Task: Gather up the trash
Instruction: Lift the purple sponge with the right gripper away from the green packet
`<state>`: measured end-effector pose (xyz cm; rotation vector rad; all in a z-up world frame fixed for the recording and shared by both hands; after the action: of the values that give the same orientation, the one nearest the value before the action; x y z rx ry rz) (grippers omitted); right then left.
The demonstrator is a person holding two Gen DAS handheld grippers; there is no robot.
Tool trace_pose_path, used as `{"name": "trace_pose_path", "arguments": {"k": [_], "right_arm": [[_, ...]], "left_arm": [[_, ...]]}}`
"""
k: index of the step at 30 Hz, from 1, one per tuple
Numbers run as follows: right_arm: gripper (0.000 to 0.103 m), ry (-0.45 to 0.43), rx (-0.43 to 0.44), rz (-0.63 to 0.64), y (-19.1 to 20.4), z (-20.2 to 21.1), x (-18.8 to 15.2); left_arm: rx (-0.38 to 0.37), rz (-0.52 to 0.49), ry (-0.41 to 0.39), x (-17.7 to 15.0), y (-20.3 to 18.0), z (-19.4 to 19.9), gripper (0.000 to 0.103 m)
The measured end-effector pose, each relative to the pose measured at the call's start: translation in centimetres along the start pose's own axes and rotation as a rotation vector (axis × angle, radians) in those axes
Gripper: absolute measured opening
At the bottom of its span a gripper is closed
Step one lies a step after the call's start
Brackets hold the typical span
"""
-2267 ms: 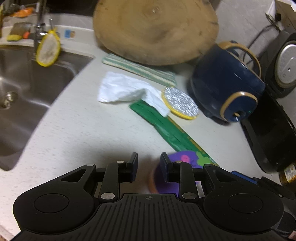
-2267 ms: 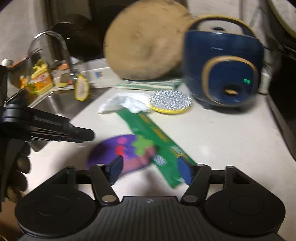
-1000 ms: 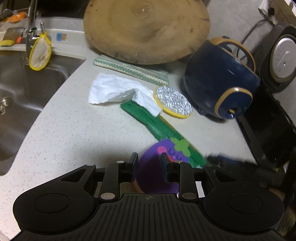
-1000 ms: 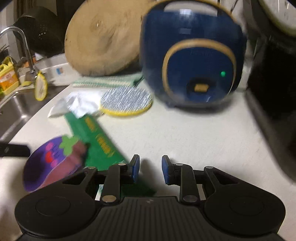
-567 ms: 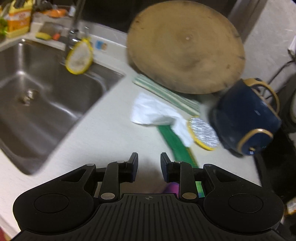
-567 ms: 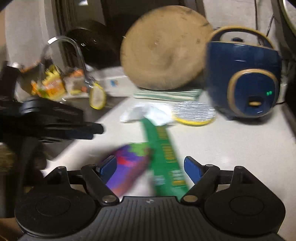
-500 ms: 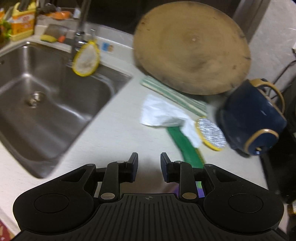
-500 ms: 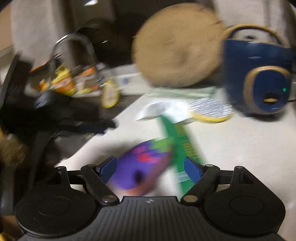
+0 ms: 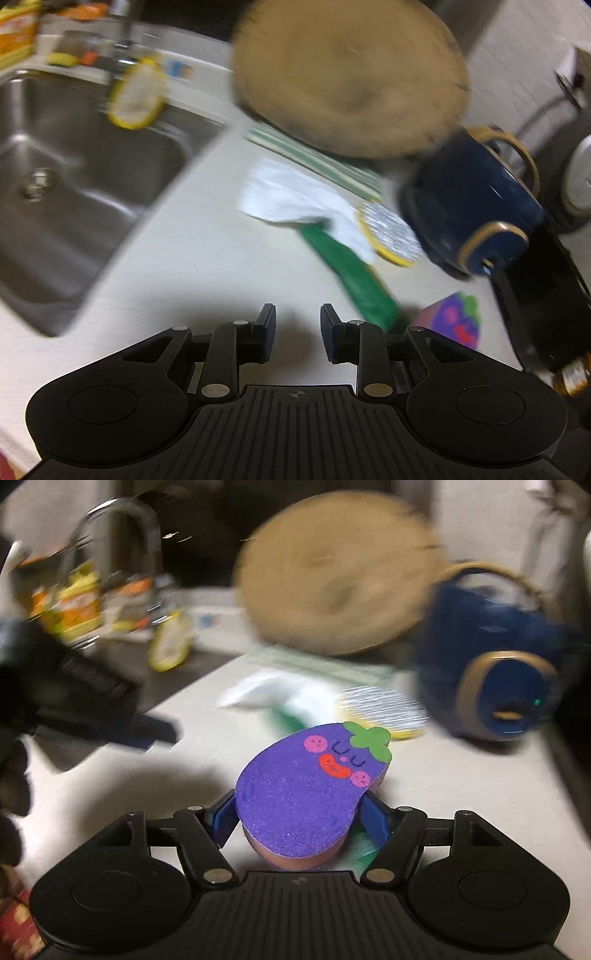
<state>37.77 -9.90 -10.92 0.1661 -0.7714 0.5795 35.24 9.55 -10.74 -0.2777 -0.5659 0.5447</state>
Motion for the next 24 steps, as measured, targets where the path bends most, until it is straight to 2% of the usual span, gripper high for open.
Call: {"name": "trace_pose_path", "arguments": {"k": [4, 7, 9, 12, 15, 19, 24], "right_arm": [[0.070, -0.010, -0.132, -0.084, -6.7, -0.1, -0.5], [0.070, 0.009, -0.216, -0.115, -10.3, -1.1, -1.4], [0.070, 0.035, -0.232, -0.147, -11.9, -1.7, -2.1], [0.070, 0.063, -0.228, -0.187, -13.4, -2.4, -2.7], [0.070, 0.070, -0.218, -0.193, -13.6, -2.7, -3.3], [0.071, 0.085, -0.201, -0.209, -13.6, -3.1, -3.7], [0.071, 0.114, -0.177, -0.217, -13.0, -3.7, -4.0]], "left_arm": [[-0.010, -0.075, 0.026, 1.3, -5.1, -2.8, 0.030], [0.036, -0.208, 0.016, 2.4, -9.8, -5.2, 0.030], [0.104, -0.334, 0.028, 2.3, -12.8, -7.1, 0.030], [0.240, -0.486, 0.042, 1.1, -14.9, -9.2, 0.031], [0.297, -0.523, 0.065, -0.1, -14.6, -10.1, 0.031], [0.320, -0.494, 0.082, -0.3, -12.3, -9.9, 0.035], [0.373, -0.467, 0.085, -0.2, -9.0, -8.9, 0.034]]}}
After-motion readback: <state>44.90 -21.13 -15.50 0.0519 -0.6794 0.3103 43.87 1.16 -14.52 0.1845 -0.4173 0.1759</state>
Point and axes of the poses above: each gripper's, at about its wrist camera, not at the fingertips, and z roughly against the way its jaws point, y to its left, x to its top, the point moved 9 cm from there along -z, roughly the way its jaws point, and after that the axes turned 14 degrees about y, right-handed, at the moved point
